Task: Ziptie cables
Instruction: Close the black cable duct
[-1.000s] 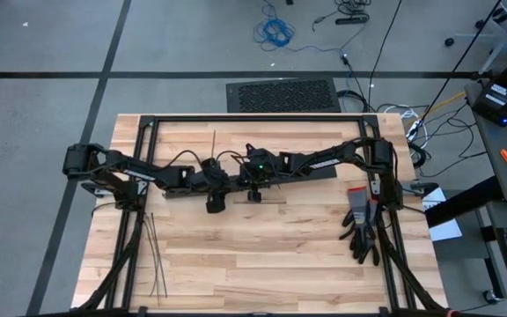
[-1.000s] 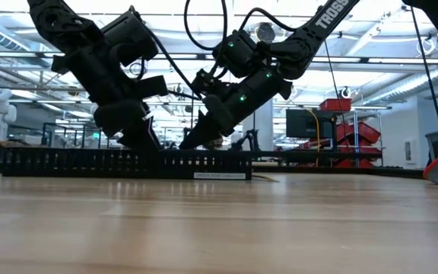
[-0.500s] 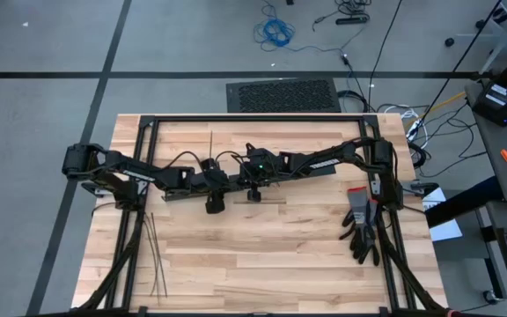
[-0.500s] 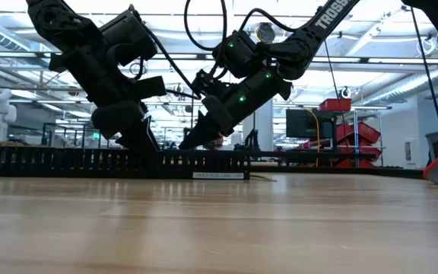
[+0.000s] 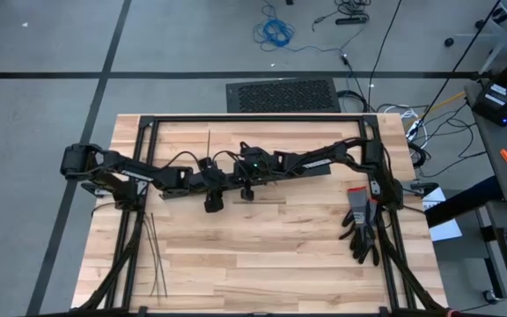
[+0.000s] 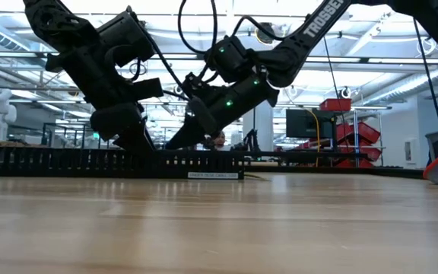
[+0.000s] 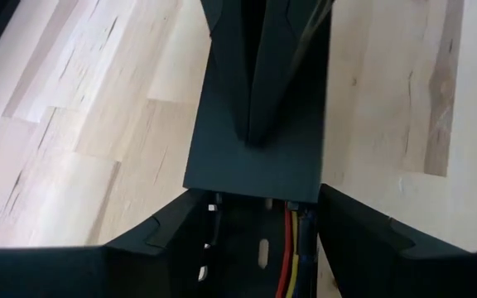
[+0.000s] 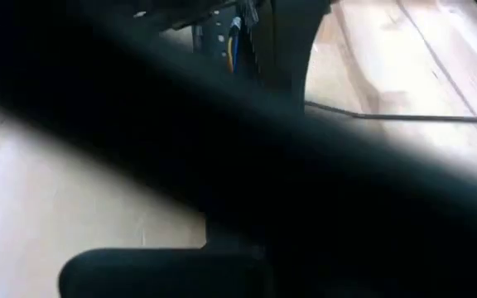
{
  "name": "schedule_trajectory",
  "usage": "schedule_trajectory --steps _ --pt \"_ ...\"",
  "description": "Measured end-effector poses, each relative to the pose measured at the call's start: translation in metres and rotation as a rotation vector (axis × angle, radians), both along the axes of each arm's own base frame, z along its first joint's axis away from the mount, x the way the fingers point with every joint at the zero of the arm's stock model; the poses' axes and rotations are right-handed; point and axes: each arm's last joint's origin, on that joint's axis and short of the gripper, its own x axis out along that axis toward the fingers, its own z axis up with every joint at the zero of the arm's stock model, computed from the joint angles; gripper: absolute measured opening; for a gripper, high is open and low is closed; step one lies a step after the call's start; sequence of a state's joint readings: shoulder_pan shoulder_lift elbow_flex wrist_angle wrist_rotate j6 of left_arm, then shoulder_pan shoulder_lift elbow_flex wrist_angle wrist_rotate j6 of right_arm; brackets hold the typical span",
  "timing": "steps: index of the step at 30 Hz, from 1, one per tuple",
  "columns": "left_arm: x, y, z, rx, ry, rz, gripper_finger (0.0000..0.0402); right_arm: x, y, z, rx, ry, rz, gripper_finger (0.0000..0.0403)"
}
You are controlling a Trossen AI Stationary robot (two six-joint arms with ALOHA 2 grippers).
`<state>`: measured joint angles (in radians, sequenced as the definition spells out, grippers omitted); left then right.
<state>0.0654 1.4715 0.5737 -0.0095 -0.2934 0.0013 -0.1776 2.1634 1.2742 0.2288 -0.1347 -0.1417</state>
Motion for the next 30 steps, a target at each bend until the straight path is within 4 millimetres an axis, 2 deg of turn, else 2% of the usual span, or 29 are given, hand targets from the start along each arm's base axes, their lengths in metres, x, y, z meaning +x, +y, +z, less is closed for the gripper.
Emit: schedule_trajectory --steps 9,18,22,26,30 --pt "0.000 -0.001 0.000 -0.013 0.003 -0.014 0.0213 0.003 0.000 0.003 0.012 -0.010 0.013 0.0000" --pt "-0.002 0.001 0.006 -0.064 0.064 0.009 0.0292 0.003 0.000 0.003 0.022 -0.012 0.014 0.0000" --pt "-0.006 0.003 0.018 -0.048 0.081 0.024 0.0299 0.003 0.001 0.003 0.027 -0.010 0.020 0.0000" --pt "-0.008 0.004 0.047 0.015 0.035 0.039 0.0299 0.003 0.001 0.003 0.029 -0.005 0.021 0.0000" --pt "-0.021 0.004 0.062 0.058 0.058 0.042 0.0299 0.003 0.001 0.003 0.031 -0.004 0.024 0.0000"
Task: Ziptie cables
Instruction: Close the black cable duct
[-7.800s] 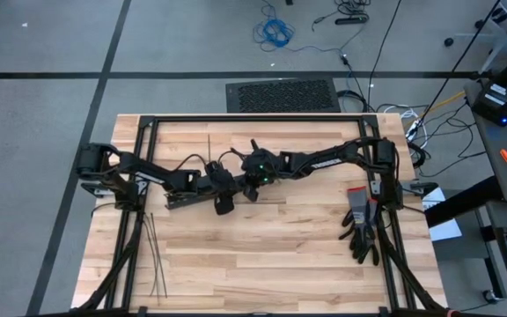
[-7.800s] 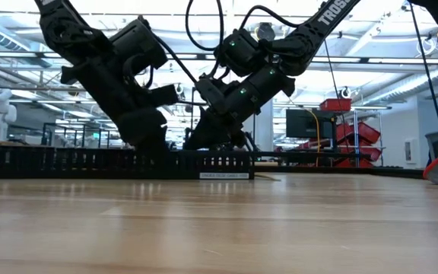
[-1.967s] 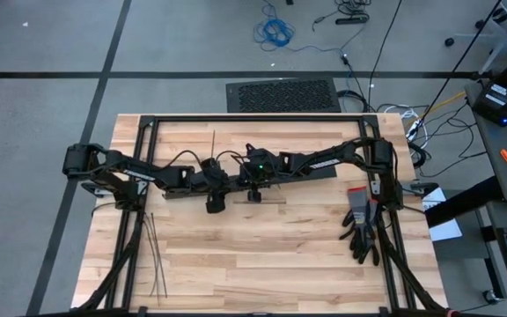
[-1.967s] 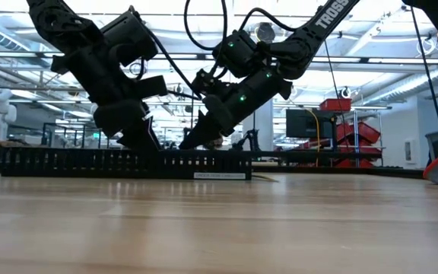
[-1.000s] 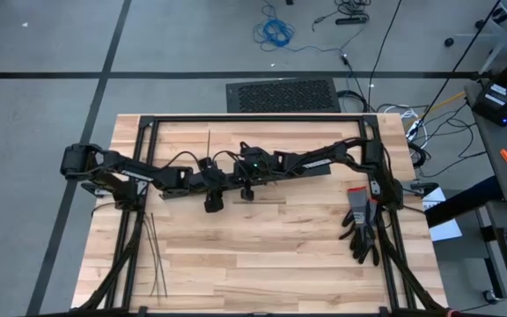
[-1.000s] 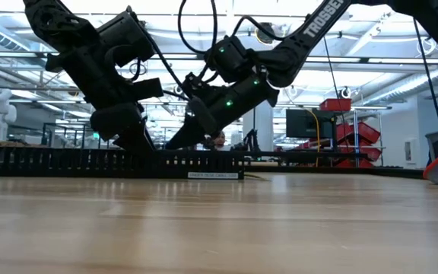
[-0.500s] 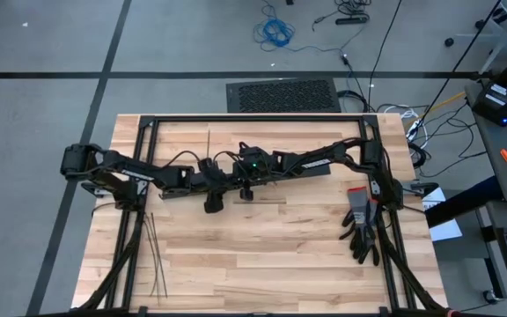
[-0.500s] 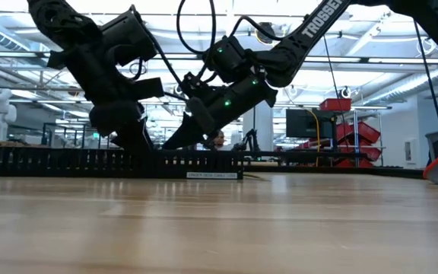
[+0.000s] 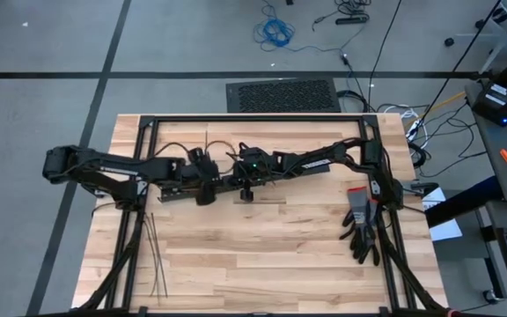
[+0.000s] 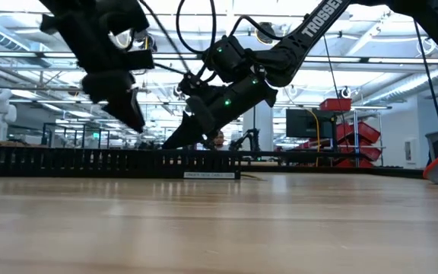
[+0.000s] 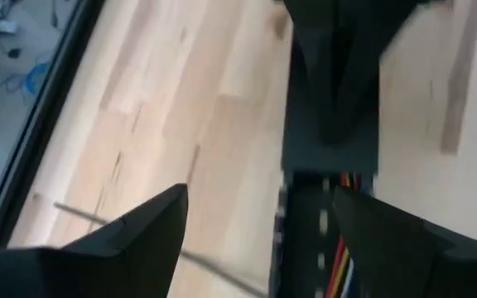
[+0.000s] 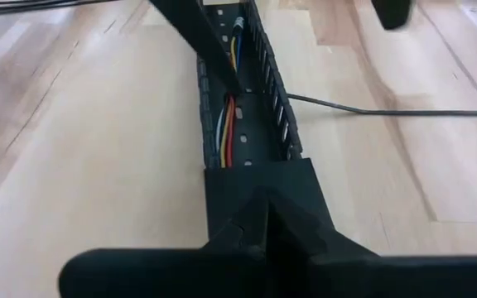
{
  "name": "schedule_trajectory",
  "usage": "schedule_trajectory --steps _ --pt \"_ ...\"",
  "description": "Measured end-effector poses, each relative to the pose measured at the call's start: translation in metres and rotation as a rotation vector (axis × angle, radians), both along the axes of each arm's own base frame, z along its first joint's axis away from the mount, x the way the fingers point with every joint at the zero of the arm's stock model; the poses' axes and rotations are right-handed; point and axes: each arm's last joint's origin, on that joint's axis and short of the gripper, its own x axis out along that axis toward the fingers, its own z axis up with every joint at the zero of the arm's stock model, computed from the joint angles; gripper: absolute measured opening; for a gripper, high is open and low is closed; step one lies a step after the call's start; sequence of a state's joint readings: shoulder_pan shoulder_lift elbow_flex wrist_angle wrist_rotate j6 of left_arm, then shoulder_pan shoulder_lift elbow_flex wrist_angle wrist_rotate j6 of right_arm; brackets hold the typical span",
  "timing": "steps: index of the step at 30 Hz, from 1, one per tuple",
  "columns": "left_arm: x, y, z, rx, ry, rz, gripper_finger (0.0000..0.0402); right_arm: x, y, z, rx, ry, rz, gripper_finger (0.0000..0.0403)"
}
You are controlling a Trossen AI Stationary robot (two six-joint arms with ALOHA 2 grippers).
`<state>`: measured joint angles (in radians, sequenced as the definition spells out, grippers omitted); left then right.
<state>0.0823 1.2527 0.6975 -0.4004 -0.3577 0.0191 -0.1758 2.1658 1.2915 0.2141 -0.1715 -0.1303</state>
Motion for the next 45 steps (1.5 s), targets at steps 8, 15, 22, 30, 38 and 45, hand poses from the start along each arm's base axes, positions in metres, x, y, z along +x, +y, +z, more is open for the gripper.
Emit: schedule_trajectory --steps 8,15,22,30,38,45 --pt "-0.013 0.002 -0.023 -0.135 0.064 -0.054 0.0299 0.000 0.000 0.000 0.018 0.000 0.010 0.0000" --pt "-0.014 0.008 -0.035 -0.166 0.014 -0.059 0.0299 0.000 0.001 0.000 0.026 0.003 0.009 0.0000" --pt "-0.013 0.015 -0.032 -0.254 -0.062 -0.054 0.0299 -0.001 0.001 0.000 0.037 0.009 0.003 0.0000" --pt "-0.024 0.012 -0.003 -0.267 -0.224 -0.022 0.0299 -0.001 0.001 0.000 0.045 0.010 -0.006 0.0000" --pt "-0.022 0.012 -0.031 -0.379 -0.380 -0.060 0.0299 -0.001 0.001 0.000 0.044 0.010 -0.006 0.0000" --pt "-0.040 0.022 -0.055 -0.459 -0.342 -0.005 0.0299 -0.001 0.001 0.000 0.046 0.010 -0.003 0.0000"
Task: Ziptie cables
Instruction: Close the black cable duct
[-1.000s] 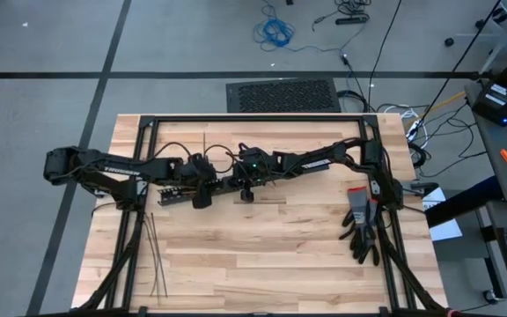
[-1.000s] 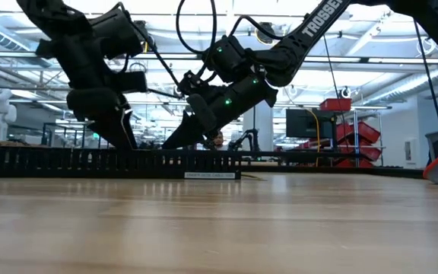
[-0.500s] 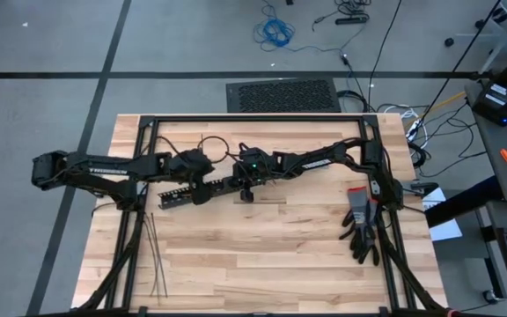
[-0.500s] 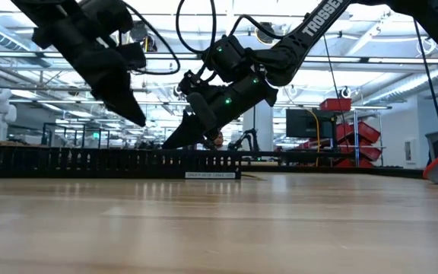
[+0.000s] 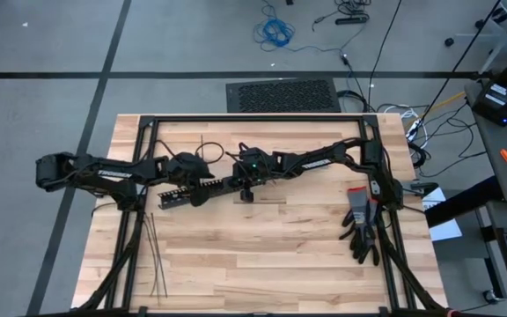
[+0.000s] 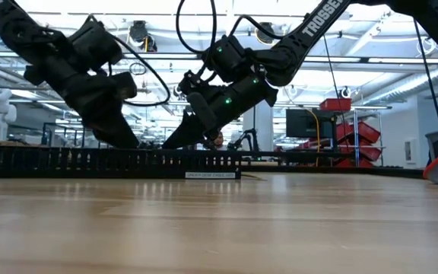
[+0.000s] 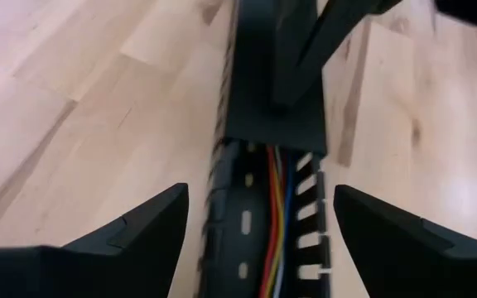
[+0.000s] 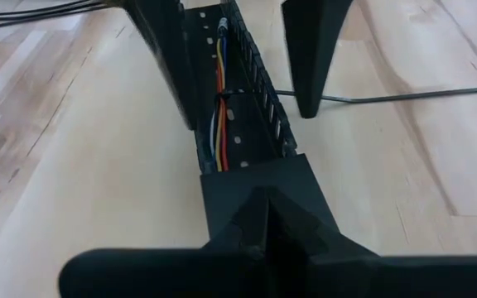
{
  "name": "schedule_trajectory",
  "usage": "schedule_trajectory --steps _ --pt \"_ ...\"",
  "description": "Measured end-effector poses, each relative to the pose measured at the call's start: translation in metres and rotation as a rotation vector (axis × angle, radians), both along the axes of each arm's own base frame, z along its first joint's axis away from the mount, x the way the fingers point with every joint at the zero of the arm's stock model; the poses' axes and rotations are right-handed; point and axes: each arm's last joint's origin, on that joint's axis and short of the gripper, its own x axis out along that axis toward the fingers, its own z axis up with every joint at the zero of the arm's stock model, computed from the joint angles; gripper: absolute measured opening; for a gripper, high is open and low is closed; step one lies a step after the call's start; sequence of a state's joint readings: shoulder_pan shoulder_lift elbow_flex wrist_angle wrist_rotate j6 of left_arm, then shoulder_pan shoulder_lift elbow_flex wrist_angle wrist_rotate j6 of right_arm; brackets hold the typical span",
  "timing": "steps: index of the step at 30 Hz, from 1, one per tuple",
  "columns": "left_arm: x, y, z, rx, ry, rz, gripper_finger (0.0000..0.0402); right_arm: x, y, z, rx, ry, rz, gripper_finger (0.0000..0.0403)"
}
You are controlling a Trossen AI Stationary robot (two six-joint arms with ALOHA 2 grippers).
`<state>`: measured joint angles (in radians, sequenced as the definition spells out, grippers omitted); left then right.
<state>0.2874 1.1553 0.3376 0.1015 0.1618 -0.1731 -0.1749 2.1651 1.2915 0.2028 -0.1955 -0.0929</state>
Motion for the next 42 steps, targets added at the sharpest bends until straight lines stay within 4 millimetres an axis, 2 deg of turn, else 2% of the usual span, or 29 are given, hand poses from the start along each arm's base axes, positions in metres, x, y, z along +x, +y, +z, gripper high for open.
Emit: schedule_trajectory --steps 16,30,42 --pt "0.006 -0.011 -0.001 0.093 -0.018 -0.044 0.0299 0.000 0.000 0.000 0.018 -0.002 0.004 0.0000" --pt "0.021 -0.011 -0.031 0.091 0.061 -0.048 0.0299 0.000 0.000 0.000 0.021 -0.003 0.005 0.0000" --pt "0.021 -0.011 -0.030 0.126 0.064 -0.040 0.0242 0.000 0.000 0.000 0.031 0.000 0.002 0.0000"
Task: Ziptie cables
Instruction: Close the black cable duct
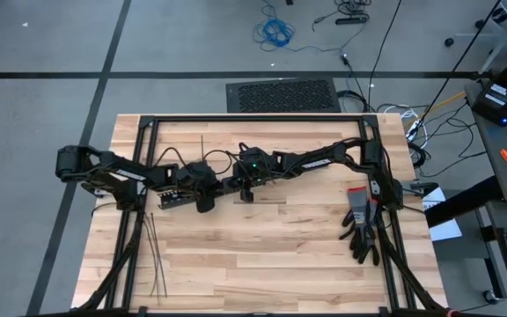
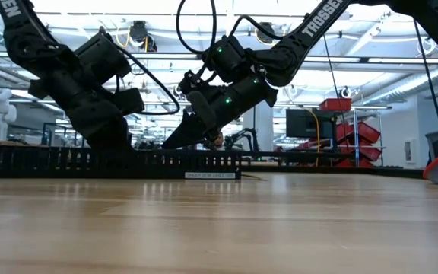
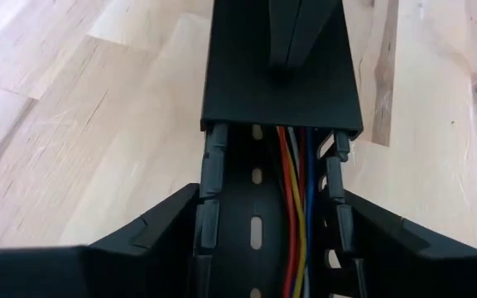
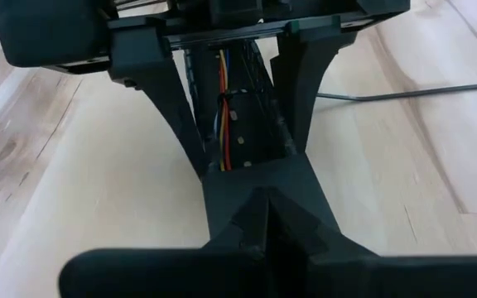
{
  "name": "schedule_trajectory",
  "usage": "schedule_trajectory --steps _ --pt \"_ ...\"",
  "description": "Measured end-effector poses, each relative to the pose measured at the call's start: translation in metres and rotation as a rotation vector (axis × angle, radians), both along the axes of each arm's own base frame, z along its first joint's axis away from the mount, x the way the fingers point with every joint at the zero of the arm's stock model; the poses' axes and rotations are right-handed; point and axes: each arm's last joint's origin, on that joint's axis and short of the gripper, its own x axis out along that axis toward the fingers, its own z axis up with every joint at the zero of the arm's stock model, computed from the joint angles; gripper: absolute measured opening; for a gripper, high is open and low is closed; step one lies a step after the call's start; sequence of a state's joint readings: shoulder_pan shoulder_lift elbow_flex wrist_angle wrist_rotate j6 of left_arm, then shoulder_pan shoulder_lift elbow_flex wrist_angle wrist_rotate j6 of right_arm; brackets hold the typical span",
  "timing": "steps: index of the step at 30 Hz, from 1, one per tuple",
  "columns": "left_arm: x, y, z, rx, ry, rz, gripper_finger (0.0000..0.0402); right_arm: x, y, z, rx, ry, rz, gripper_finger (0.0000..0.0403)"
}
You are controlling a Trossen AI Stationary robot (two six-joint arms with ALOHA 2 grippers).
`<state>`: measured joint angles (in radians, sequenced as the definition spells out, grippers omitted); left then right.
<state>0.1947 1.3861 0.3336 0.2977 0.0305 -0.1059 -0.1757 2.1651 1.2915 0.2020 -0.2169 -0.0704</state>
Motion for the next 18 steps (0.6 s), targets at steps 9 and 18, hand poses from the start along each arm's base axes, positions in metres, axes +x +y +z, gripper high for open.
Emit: schedule_trajectory --steps 9,18 --pt "0.0001 0.0001 0.0001 0.002 -0.003 0.002 0.0238 0.0003 0.0003 0.0003 0.013 -0.004 -0.010 0.0000" --pt "0.0004 0.0001 0.0004 0.001 -0.008 0.012 0.0237 0.0038 -0.0002 0.0039 0.014 -0.030 -0.015 0.0000"
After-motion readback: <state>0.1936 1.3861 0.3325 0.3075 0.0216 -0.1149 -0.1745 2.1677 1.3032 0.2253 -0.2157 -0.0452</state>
